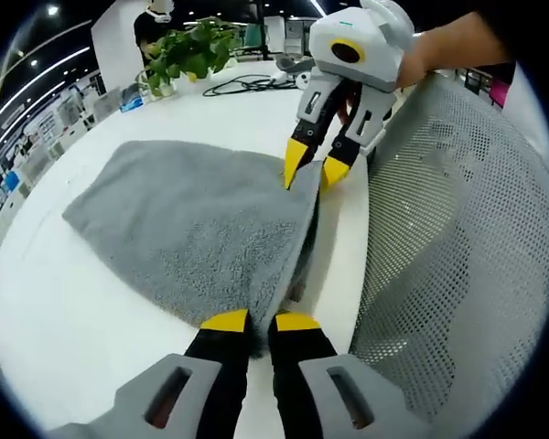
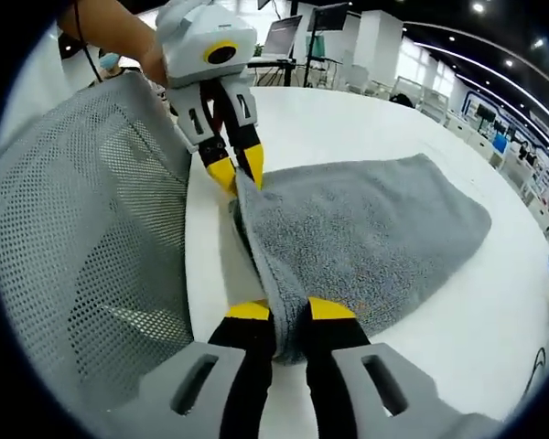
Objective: Fold the towel on the table until its edges align and the towel forms a compact rectangular stack.
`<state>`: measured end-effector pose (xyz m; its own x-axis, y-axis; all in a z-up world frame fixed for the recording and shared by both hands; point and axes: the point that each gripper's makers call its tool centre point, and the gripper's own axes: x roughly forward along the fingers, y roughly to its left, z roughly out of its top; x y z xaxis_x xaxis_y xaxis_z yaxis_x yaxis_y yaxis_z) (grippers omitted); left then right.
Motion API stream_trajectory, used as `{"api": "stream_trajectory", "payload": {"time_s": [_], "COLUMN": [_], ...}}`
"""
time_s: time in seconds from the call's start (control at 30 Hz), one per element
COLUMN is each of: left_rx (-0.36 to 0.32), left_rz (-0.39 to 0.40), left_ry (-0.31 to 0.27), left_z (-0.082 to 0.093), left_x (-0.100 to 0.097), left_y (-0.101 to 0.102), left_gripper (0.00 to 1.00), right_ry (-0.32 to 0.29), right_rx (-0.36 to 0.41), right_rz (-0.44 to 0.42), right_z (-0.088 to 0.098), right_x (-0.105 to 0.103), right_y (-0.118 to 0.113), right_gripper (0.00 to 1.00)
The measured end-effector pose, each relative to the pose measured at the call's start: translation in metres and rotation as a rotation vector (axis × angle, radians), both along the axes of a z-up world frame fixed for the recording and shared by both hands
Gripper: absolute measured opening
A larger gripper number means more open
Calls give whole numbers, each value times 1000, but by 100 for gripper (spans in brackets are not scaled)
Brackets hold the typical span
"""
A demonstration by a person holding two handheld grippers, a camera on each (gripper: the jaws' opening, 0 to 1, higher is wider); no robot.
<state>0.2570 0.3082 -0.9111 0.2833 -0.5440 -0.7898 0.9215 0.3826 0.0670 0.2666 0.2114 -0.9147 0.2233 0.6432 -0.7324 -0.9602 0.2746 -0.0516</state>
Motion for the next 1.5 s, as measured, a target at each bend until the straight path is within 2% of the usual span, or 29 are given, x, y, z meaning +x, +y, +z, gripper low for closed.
{"api": "stream_trajectory", "payload": {"time_s": [0.1,0.13,0.17,0.23,0.37,0.43,0.47,0.57,0.73,0.83,0.9,1.03,1.17,1.33,1.5], "left_rx": [-4,-2,0,6,11,27,44,40,49,51,23,28,4,10,9], "left_rz": [-3,-7,-10,-47,-58,-63,-56,19,14,20,75,45,50,28,15], "left_ry": [26,34,36,28,40,19,-2,3,-7,-23,18,28,85,100,127], "left_z": [0,0,0,0,0,-1,-2,-2,-1,-1,0,-1,0,3,9], "left_x": [-5,-7,-7,-12,-23,-24,-22,-14,-10,-5,-4,-9,-18,-25,-30], "left_y": [0,0,0,-3,-10,-13,-13,-16,-15,-11,-11,-12,-14,-14,-12], "left_gripper": [8,8,10,16,33,36,36,32,25,14,10,7,6,5,6], "right_ry": [61,100,97,107,171,180,184,215,220,221,223,223,217,225,239], "right_rx": [6,14,11,10,24,23,23,35,45,44,43,29,12,15,16], "right_rz": [-25,-47,-52,-61,-104,-106,-108,-121,-123,-120,-113,-88,-58,-53,-46], "right_z": [1,2,2,0,-1,1,3,4,2,4,2,0,-2,-2,9], "right_x": [-5,-8,-5,-2,-1,-2,-4,-8,-8,-10,-11,-15,-22,-25,-36], "right_y": [2,2,2,1,0,1,3,4,2,3,2,-1,-4,-5,0], "right_gripper": [7,6,6,6,6,6,6,6,6,6,6,6,6,6,6]}}
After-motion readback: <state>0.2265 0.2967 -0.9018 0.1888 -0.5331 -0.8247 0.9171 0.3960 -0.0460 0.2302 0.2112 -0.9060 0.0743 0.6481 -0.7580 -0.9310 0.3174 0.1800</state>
